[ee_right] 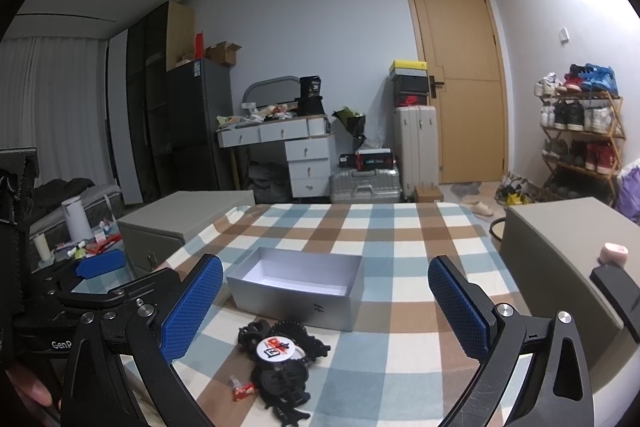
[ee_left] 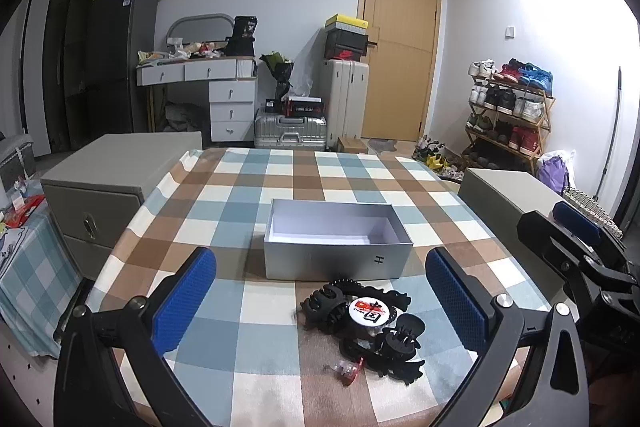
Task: Organize jewelry
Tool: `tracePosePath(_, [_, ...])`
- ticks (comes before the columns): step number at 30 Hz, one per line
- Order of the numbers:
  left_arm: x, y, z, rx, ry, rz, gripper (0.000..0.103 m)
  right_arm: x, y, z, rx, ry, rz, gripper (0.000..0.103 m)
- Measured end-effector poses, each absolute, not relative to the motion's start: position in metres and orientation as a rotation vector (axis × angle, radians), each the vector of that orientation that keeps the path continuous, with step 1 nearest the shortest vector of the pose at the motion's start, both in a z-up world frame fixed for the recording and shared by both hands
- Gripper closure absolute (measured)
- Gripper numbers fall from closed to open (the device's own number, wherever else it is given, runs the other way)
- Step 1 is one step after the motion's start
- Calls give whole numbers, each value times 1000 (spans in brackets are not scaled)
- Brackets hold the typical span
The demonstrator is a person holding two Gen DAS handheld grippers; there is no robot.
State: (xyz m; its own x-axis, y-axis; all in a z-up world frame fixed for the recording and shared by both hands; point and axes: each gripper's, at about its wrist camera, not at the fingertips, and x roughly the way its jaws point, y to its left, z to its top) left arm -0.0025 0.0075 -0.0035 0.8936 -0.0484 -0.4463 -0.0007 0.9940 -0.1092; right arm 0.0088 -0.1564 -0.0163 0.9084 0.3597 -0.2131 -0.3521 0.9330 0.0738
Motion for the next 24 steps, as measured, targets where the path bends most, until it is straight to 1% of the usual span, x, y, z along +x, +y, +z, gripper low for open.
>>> tracePosePath(8, [10,15,-16,-139,534,-70,1,14,-156,-25,41,251,372,0])
tracePosePath(16, [33,30,-42,-229,669,-261,1,25,-160,-40,57,301,381,0])
tracePosePath(24, [55,34,-68,-289,799,-400,1,46,-160,-65,75,391,407,0])
